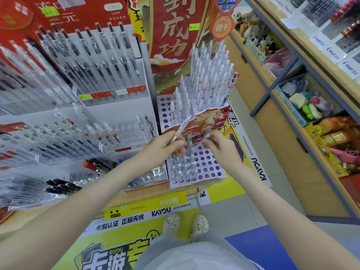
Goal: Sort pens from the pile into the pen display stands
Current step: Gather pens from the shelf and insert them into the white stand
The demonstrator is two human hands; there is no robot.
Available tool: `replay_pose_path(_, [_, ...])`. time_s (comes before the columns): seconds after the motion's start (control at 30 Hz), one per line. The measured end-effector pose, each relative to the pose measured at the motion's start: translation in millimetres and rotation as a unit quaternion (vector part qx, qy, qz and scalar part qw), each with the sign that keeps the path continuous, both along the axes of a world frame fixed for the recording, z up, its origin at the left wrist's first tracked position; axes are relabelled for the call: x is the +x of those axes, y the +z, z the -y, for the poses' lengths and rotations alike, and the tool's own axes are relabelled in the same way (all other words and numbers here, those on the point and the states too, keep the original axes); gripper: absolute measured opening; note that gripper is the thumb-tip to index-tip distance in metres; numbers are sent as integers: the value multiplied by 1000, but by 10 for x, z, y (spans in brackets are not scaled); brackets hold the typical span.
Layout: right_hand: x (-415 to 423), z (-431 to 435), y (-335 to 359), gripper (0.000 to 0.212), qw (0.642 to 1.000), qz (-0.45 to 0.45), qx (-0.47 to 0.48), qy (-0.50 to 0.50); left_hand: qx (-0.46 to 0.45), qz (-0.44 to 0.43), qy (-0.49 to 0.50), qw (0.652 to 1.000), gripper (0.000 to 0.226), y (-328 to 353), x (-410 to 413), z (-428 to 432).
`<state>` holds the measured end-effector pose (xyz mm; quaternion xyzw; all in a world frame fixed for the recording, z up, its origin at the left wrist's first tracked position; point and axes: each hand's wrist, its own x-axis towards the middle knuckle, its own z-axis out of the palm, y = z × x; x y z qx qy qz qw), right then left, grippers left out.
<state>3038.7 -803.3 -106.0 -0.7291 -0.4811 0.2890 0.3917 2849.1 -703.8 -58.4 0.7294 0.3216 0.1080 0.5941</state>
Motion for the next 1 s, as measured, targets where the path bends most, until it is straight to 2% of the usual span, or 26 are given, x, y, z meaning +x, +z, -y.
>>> replay_pose_path(0.23, [-29, -261, -113, 19, 984, 149, -64, 67, 47, -55, 16, 997, 13, 7, 72, -21])
replay_pose_path(0.37, [-51, -212, -67, 28, 963, 246, -104, 40, 94, -105, -7, 990, 10, -12, 124, -25])
replay_pose_path(0.43, [-51, -112, 30, 35, 985, 165, -56, 3, 102, -124, -31, 987, 9, -11, 149, -19])
replay_pose_path(0.5, [-94, -12, 199, 40, 997, 37, 56, -24, 117, -140, -76, 980, 15, 10, 187, -7])
replay_pose_path(0.53, [-119, 21, 276, 44, 992, 46, 117, -28, 133, -145, -101, 975, 16, 21, 209, -1])
replay_pose_path(0.6, [-128, 50, 328, 45, 959, 207, 194, -4, 172, -149, -141, 963, 13, 43, 251, 5])
replay_pose_path(0.63, [-99, 50, 309, 43, 942, 269, 201, 25, 188, -148, -152, 959, 11, 52, 272, 0])
replay_pose_path(0.67, [-65, 58, 286, 40, 942, 274, 186, 46, 195, -145, -155, 957, 10, 66, 293, -4])
replay_pose_path(0.7, [-52, 80, 295, 36, 963, 218, 152, 47, 194, -142, -152, 959, 10, 75, 310, -12])
replay_pose_path(0.73, [-49, 104, 332, 32, 988, 113, 106, 22, 187, -136, -146, 962, 11, 85, 323, -21])
replay_pose_path(0.77, [-45, 125, 378, 28, 997, -18, 72, -9, 179, -129, -141, 965, 12, 92, 332, -29])
replay_pose_path(0.8, [-34, 143, 407, 23, 986, -144, 66, -43, 170, -120, -140, 968, 11, 97, 335, -29])
replay_pose_path(0.83, [-17, 163, 425, 19, 967, -234, 76, -71, 159, -113, -145, 970, 9, 102, 334, -20])
replay_pose_path(0.9, [1, 205, 440, 17, 944, -309, 92, -72, 143, -102, -155, 972, 6, 101, 337, 5])
replay_pose_path(1.0, [-57, 234, 462, 22, 947, -310, 77, -23, 160, -101, -171, 967, 4, 86, 361, 18])
